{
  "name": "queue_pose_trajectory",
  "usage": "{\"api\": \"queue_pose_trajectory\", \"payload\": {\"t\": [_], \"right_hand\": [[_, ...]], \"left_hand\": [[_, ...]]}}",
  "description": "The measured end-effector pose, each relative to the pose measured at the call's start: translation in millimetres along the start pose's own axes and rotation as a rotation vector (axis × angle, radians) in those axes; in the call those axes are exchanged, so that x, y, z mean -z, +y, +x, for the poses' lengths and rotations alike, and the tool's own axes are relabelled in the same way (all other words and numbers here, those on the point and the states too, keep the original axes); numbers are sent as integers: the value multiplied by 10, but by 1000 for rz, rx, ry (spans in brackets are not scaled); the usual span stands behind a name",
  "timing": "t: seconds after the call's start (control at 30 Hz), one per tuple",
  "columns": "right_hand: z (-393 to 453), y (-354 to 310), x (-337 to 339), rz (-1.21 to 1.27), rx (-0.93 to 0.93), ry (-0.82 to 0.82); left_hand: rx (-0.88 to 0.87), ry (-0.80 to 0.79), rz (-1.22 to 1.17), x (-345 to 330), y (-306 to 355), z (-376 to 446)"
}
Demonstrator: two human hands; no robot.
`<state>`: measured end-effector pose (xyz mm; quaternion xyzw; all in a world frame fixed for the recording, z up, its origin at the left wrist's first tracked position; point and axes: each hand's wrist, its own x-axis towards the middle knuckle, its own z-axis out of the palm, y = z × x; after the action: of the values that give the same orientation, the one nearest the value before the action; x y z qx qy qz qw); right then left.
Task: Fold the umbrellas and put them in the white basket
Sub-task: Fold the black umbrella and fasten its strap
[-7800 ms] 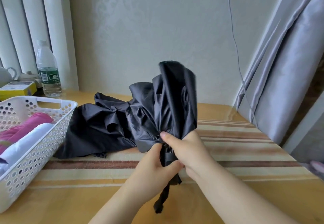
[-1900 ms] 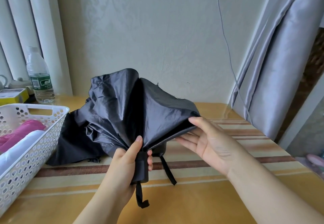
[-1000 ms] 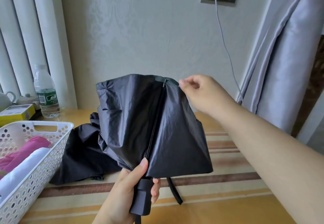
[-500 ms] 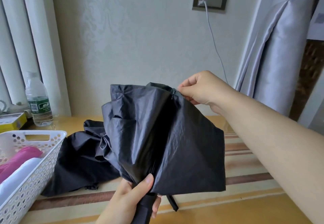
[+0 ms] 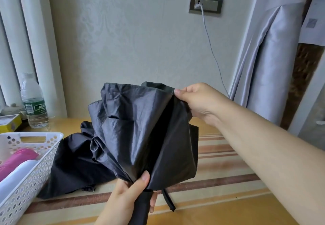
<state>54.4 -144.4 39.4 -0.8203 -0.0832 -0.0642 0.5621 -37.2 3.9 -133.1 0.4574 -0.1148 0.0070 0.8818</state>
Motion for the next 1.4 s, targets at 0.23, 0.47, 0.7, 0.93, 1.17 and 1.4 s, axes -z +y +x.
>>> {"api": "queue_pose_trajectory", "payload": {"t": [0.23,0.47,0.7,0.93,1.17,1.4], "right_hand": [[46,158,-77,205,-9,60],[81,333,-80,-418,351,269],[138,239,-78,-223,247,200],[167,317,-136,48,142,174],[57,138,-35,-255,199,122],[170,265,-102,-404,270,158]], "left_hand": [[48,-102,-141,3,21,-6],[95,-150,-213,-42,27,16],[97,-113,-246,-14,11,31],[100,-147,-221,-1,27,58],[77,-149,-156,4,20,74],[111,-134,-192,-63,46,20]]}}
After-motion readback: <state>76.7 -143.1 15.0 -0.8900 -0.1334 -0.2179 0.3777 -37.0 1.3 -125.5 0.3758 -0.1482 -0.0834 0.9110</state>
